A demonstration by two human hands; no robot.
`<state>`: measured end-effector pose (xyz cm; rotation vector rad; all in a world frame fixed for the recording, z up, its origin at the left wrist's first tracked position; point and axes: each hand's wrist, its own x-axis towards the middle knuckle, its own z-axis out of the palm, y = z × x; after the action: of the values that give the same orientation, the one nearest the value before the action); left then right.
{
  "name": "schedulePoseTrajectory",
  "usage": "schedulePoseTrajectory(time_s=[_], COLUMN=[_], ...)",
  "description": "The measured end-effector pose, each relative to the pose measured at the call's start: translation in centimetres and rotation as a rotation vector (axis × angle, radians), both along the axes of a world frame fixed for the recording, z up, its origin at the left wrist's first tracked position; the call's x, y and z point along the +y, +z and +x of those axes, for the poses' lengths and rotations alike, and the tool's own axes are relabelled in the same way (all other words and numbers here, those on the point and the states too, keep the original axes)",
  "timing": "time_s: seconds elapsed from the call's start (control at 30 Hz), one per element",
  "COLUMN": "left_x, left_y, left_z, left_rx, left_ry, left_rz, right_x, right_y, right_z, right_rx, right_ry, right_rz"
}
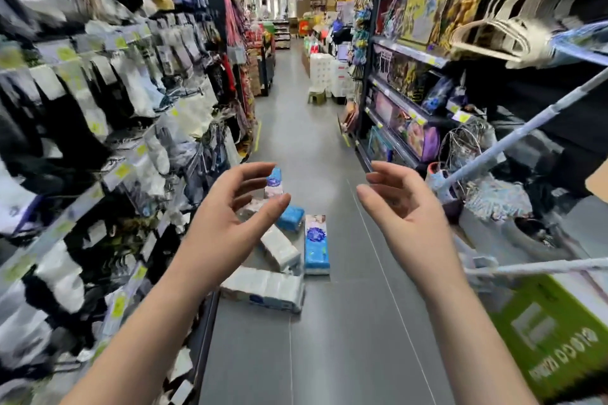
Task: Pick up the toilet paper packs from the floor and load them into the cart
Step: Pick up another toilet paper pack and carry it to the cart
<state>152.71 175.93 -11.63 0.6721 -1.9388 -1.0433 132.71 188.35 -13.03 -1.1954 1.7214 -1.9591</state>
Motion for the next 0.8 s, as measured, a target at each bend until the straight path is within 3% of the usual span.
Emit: schedulePoseTrajectory(time_s=[0.47, 0.8], left_x=[-14.8, -28.0], left_y=[1.3, -2.6], left_z=[-21.1, -33.8], left_rx=[0.044, 0.059], left_ry=[-0.014, -0.081], left_rz=[-0.006, 0.036], right_x=[-13.8, -24.4], right_y=[2.6, 0.0], right_z=[-21.2, -33.1], right_rx=[0.027, 0.050], right_ry=[0.040, -0.021], right_rz=[0.058, 0.128])
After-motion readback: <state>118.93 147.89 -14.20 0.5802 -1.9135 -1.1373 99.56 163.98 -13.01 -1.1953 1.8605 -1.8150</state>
